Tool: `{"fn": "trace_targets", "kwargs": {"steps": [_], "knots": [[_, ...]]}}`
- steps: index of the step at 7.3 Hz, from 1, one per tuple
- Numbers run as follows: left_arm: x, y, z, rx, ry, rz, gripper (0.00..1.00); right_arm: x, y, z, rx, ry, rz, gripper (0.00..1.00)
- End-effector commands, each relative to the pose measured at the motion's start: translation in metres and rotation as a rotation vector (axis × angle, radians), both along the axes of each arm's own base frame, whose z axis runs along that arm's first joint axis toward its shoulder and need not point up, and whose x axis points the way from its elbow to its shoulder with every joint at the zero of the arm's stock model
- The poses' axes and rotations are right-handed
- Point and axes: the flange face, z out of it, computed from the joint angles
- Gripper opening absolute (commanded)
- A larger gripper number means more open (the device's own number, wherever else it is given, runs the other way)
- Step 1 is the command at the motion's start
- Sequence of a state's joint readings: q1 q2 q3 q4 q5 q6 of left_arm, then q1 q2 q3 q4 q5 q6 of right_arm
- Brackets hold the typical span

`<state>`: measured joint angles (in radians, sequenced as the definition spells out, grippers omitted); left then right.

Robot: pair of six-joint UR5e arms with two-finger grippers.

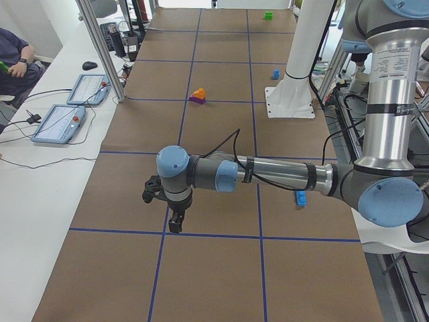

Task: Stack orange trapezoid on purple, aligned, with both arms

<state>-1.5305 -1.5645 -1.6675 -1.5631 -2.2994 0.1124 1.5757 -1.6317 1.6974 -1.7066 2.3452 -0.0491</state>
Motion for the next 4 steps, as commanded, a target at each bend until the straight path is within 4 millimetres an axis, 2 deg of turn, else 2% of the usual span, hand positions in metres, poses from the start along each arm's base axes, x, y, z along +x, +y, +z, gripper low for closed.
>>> {"fn": "trace_targets", "kwargs": {"steps": [1, 4], "knots": [[0.0005, -0.0001, 0.0, 0.001, 0.0, 0.002, 1.0, 0.0156, 0.0016, 0.0018, 0.027, 0.029, -0.03, 1.0], [0.0013, 0.0006, 0.0009, -0.006, 0.0, -0.001, 1.0, 0.0196, 0.0053, 0.005, 0.026, 0.016, -0.024, 1.0]]}}
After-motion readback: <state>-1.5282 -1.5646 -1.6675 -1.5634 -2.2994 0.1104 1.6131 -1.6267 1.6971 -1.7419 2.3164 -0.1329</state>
